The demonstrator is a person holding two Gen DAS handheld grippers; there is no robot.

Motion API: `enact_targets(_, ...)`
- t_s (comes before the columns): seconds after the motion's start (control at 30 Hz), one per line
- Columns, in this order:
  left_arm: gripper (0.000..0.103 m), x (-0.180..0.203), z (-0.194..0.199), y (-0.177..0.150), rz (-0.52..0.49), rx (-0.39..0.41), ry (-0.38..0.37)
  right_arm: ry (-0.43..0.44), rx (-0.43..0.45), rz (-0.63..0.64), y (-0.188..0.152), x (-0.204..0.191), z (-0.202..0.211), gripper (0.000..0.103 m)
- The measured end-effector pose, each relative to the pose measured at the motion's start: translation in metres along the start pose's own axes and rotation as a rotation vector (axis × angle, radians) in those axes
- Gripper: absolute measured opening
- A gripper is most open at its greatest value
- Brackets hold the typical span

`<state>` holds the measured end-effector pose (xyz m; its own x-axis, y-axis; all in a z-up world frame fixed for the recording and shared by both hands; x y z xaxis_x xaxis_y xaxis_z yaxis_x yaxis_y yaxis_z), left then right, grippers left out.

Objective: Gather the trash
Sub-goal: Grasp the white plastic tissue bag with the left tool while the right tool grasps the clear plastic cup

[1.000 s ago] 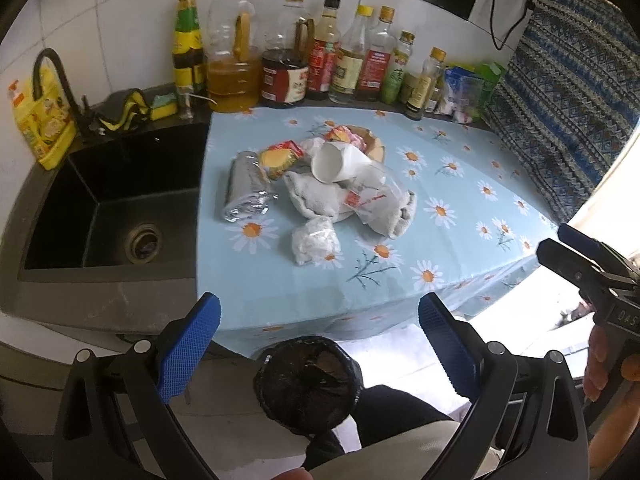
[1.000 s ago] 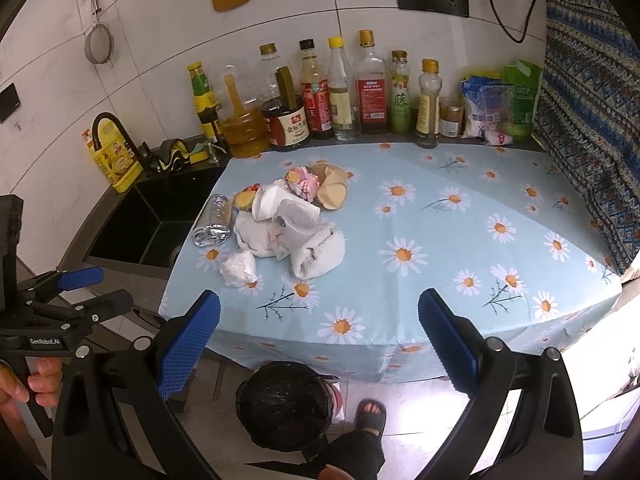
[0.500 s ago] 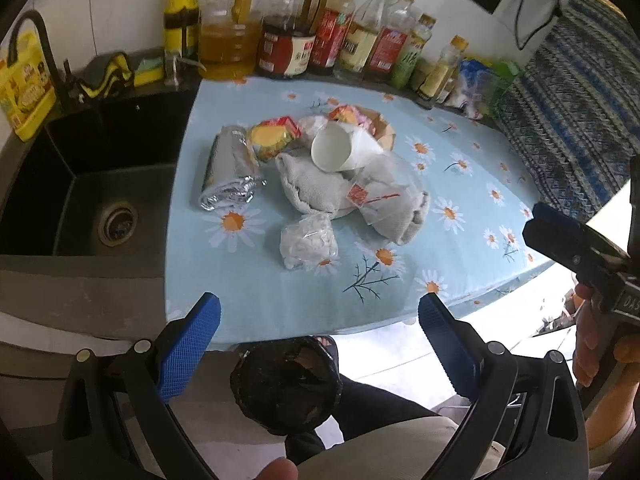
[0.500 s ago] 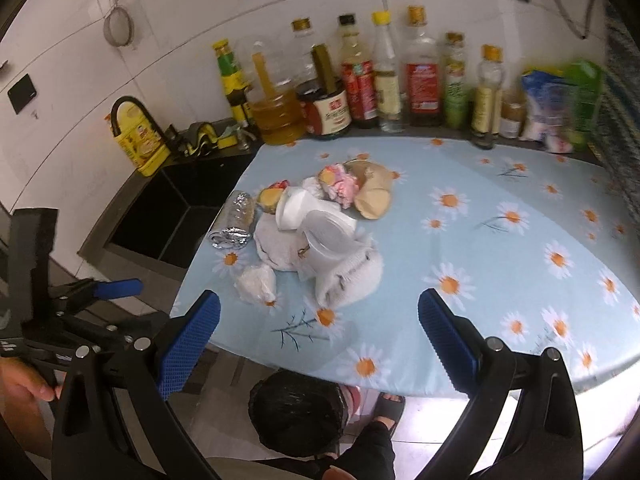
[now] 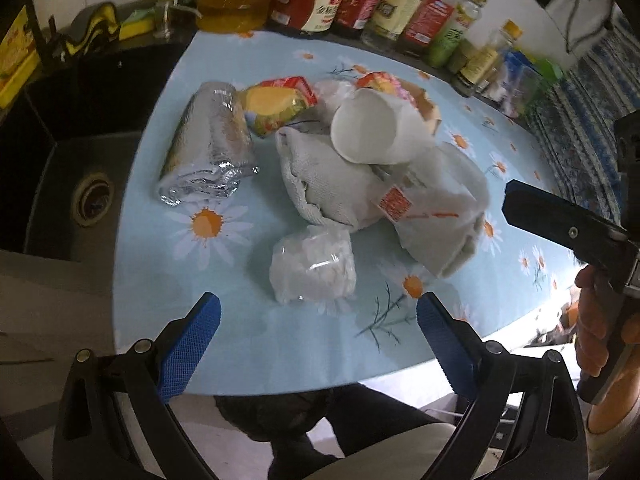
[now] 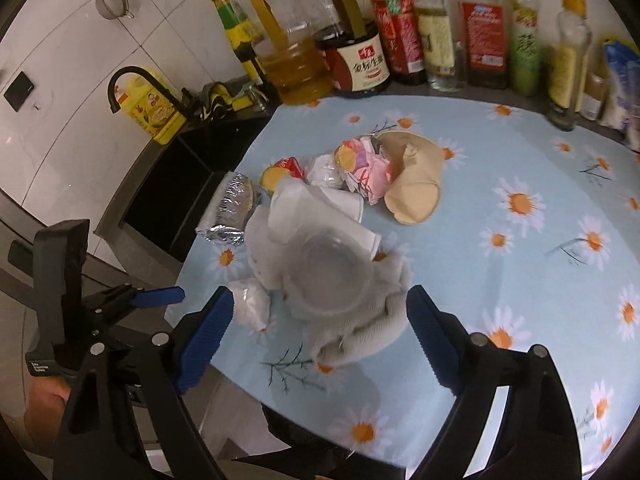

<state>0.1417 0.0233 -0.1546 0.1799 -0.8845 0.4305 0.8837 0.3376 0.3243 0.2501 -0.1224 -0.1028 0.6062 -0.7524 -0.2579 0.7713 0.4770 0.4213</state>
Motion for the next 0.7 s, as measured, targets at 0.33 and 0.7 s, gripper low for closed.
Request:
enact_targets(0.33, 0.077, -0.006, -0.034, 0.012, 0.042, -0.054, 0.012, 0.041, -0.085, 0.058, 0.015, 0.002, -0.036, 0.075)
enact_targets(0.7, 0.054, -0.007, -0.046, 0.014, 0.033, -0.081, 0.051, 0.086, -0.1, 0.071, 0.017, 0.004, -0.042, 0.061)
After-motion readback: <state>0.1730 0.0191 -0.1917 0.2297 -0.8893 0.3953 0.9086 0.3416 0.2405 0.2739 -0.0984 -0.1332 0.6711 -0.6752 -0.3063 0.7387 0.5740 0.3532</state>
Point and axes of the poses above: each gripper's, at about its wrist camera, not at the fingertips, and z roughly against the way its jaws point, x to its right, y to its top, the point moved 3 cm from there along -z, roughly the way its jaws point, and after that the axes turned 9 degrees about -y, right-handed, at the moved point
